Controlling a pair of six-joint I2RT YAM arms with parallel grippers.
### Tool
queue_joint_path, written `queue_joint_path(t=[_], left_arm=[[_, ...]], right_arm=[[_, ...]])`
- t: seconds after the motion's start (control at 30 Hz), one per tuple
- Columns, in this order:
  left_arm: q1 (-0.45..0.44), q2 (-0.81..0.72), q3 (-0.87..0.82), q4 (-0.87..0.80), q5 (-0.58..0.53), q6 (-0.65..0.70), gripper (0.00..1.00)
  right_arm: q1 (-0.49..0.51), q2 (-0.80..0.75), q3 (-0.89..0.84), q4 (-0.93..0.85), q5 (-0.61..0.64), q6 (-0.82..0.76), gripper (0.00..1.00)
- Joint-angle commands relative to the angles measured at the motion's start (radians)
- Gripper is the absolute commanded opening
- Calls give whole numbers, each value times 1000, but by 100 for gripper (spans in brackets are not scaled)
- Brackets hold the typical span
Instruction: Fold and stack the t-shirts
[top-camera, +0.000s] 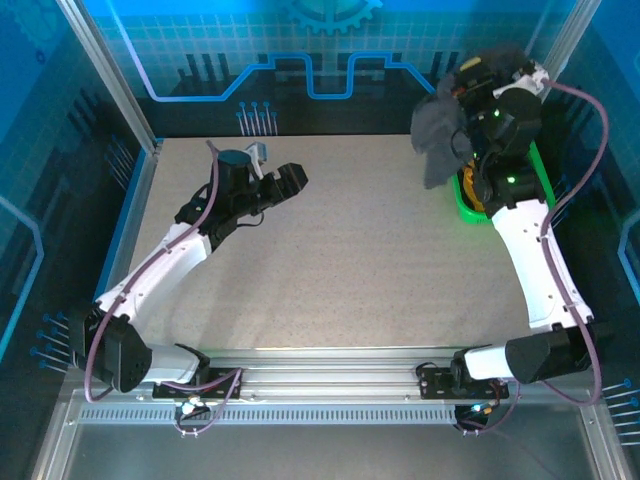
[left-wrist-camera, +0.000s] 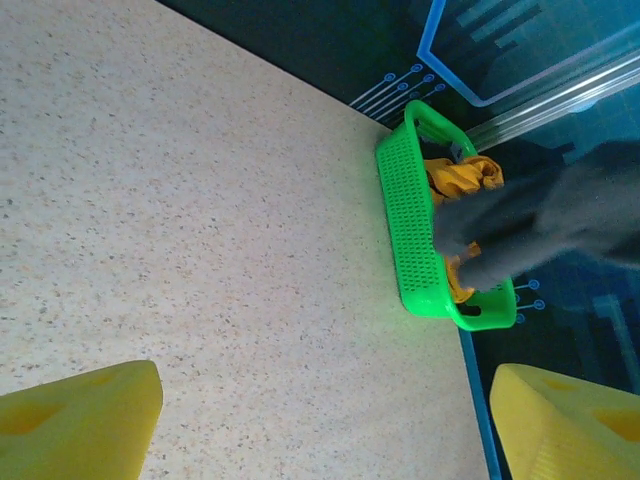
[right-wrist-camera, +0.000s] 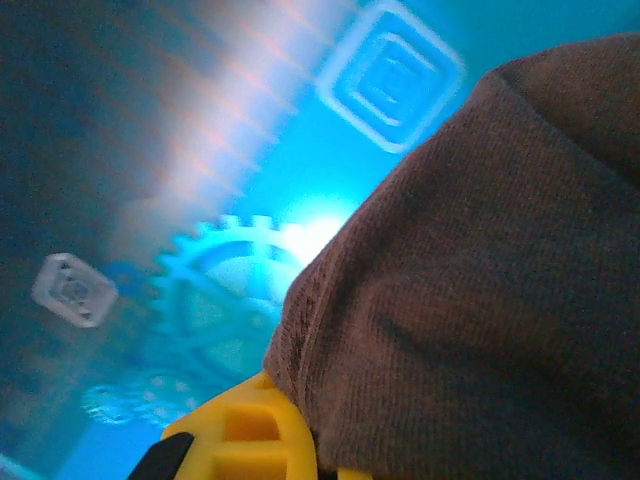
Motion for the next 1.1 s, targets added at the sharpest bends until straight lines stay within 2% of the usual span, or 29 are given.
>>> queue_joint_path(t=[0.0,0.2,0.27,0.33,0.37,0.4,0.5,0.57,0.7,0.77,0.93,1.07], left_arm=[[-6,-18,68,-106,-103,56,88],[-3,-76,92,-257,-284,73,89],[3,-94,89,-302,-325,63,89],[11,-114,79,-334,-351,50,89],[12,-125,71,-347,-359,43,89],[15,-136,62,-360,-365,35,89],[24,-164,27,-395,-361,8,88],[25,-180,1,-416,-349,-15,87],[25,-186,-56,-455,-292,-59,86],[25,-165,-73,-468,-247,-61,83],[5,-32,-76,-476,-135,-19,74],[-78,143,50,-521,-162,22,70]], right_arm=[[121,33,84,27,86,-53,0],[415,138,14,9,169,69,1],[507,190,-13,-15,168,151,33],[586,240,-44,10,124,179,74],[609,255,-50,13,104,172,82],[623,262,-55,-15,89,180,85],[608,235,-109,-41,67,151,85],[570,215,-124,-120,37,102,83],[482,206,-127,-407,9,-36,74],[448,206,-178,-470,-11,-112,69],[376,215,-338,-565,-93,-110,56],[328,227,-454,-510,-180,-57,51]])
